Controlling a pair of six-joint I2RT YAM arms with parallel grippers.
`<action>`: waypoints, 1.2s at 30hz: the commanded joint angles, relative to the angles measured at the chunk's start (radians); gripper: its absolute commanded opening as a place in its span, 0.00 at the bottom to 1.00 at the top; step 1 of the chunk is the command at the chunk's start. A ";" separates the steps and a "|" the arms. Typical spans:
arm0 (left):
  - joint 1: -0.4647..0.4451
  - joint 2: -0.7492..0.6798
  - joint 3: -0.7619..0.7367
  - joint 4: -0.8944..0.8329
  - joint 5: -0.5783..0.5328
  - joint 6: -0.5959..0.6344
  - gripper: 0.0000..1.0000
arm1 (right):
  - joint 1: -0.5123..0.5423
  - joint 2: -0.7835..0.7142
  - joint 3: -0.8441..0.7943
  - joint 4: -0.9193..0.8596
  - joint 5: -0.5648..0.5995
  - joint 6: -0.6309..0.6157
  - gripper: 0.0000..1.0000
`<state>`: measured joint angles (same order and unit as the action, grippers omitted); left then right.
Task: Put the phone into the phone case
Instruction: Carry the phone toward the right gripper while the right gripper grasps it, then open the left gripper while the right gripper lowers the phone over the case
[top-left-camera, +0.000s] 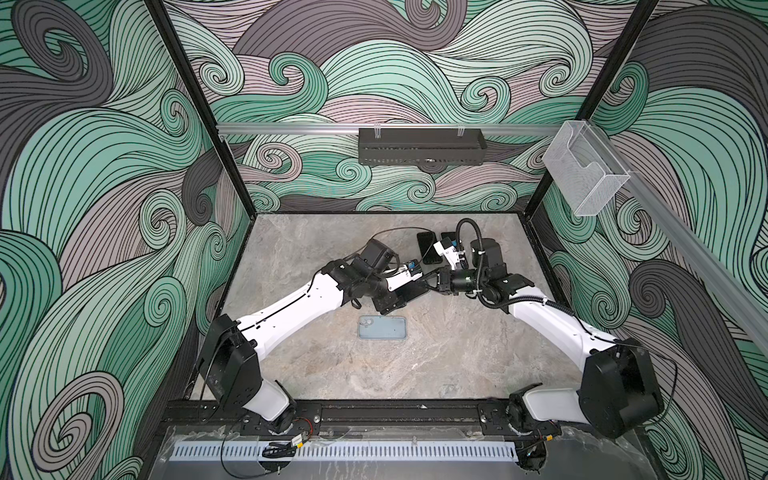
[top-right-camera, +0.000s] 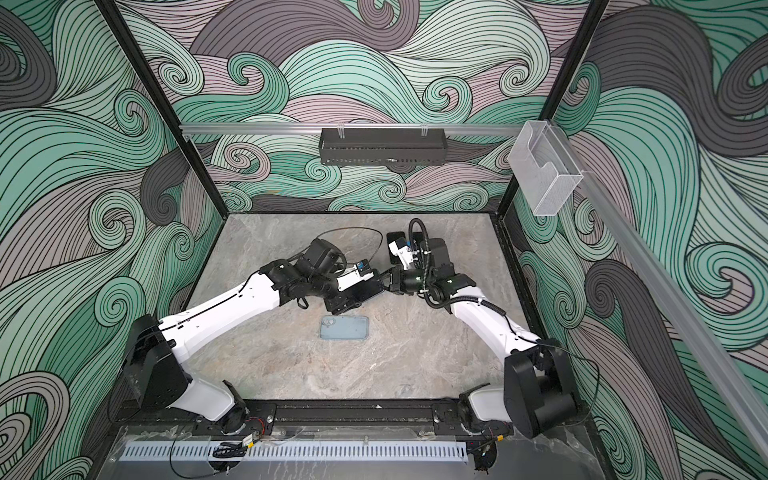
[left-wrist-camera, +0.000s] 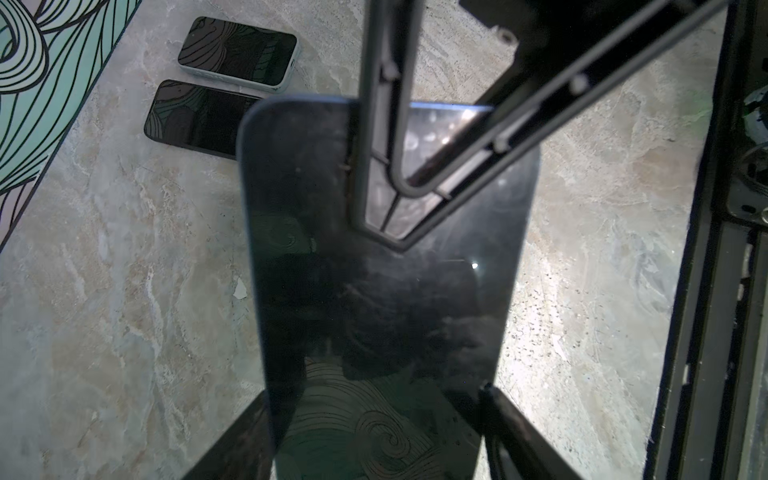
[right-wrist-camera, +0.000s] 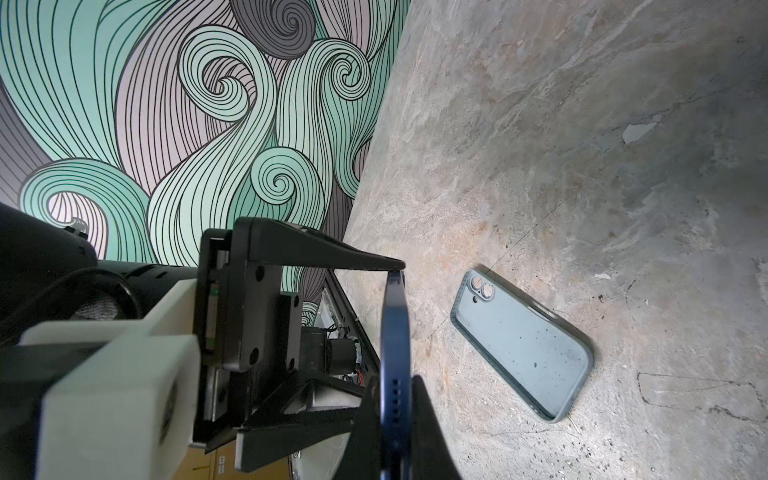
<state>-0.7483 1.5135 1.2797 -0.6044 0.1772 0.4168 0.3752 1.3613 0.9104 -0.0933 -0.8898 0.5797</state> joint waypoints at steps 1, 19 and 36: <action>-0.005 -0.051 0.007 0.050 0.001 -0.029 0.28 | -0.002 -0.031 -0.001 0.010 -0.023 -0.020 0.00; -0.003 -0.303 -0.329 0.273 -0.099 -0.561 0.77 | 0.006 -0.178 -0.045 -0.173 0.250 -0.167 0.00; -0.002 -0.392 -0.568 0.224 -0.427 -1.032 0.90 | 0.067 -0.247 -0.136 -0.112 0.399 -0.065 0.00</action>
<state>-0.7528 1.1221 0.7334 -0.3370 -0.1291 -0.4545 0.4171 1.1423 0.7906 -0.2649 -0.5629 0.4698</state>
